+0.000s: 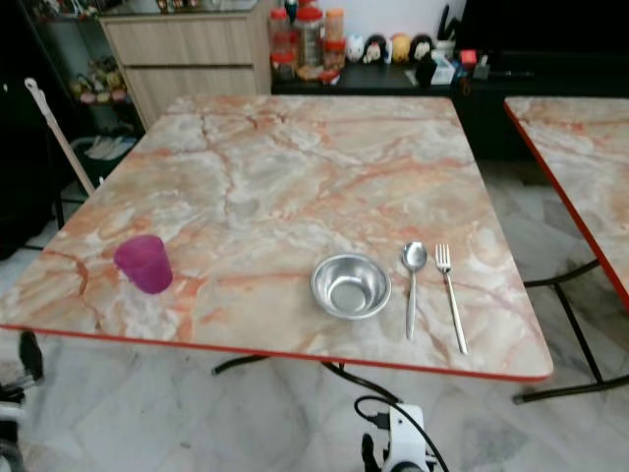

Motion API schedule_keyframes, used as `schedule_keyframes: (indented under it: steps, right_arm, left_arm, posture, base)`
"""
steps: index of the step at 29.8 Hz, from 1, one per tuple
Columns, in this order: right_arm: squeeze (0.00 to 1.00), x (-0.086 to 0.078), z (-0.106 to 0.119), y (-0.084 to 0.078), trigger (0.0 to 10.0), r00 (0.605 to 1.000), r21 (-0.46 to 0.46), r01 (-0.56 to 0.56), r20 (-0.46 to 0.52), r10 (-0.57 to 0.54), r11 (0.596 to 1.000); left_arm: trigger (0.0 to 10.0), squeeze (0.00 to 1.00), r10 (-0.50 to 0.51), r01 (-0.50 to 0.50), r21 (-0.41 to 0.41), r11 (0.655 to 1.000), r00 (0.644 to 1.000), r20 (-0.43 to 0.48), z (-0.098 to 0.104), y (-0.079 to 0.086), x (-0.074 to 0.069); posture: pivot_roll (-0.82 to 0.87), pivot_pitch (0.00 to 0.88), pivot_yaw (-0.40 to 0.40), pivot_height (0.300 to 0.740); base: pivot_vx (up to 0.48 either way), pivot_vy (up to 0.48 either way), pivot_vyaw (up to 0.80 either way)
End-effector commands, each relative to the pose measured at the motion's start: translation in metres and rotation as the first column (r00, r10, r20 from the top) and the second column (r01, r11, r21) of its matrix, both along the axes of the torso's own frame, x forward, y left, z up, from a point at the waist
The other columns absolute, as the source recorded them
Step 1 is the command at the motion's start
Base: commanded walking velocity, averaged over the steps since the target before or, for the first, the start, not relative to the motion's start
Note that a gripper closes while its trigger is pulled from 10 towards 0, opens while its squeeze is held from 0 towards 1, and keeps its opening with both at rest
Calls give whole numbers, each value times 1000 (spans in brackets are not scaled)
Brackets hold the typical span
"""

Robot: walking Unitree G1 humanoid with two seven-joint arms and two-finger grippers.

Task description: Setting the table

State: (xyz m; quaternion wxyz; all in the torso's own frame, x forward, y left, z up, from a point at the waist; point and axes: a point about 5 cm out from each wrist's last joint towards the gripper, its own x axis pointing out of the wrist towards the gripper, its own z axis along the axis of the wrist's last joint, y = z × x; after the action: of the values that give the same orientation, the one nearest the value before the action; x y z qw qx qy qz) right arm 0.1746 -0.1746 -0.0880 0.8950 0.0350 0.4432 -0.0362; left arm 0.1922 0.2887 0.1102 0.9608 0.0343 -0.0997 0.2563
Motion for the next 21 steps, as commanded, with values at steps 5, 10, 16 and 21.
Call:
schedule_keyframes:
  steps: [5, 10, 16, 21]
  right_arm:
    - [0, -1, 0, 1, 10000, 1000, -1, 0, -5, 0, 1000]
    - [0, 1, 0, -2, 10000, 1000, -4, 19, 2, -19, 1000]
    - [0, 0, 1, -4, 10000, 1000, -3, 25, 6, -25, 1000]
    - [0, 1, 1, -4, 10000, 1000, -1, 24, 9, -24, 1000]
  left_arm:
    - [10000, 0, -97, 97, 10, 995, 989, 109, 39, -19, 43]
    - [10000, 0, -153, 153, 11, 988, 975, 164, 61, -30, 60]
    - [10000, 0, -227, 232, -21, 972, 963, 148, 58, -47, 72]
    - [10000, 0, -291, 301, -54, 952, 946, 140, 53, -70, 78]
  posture:
    - [119, 36, 37, 707]
    - [96, 32, 41, 707]
    - [92, 33, 38, 707]
    - [86, 28, 37, 707]
  base:
    - [0, 0, 0]
    - [0, 0, 0]
    - [0, 0, 0]
    - [0, -52, 0]
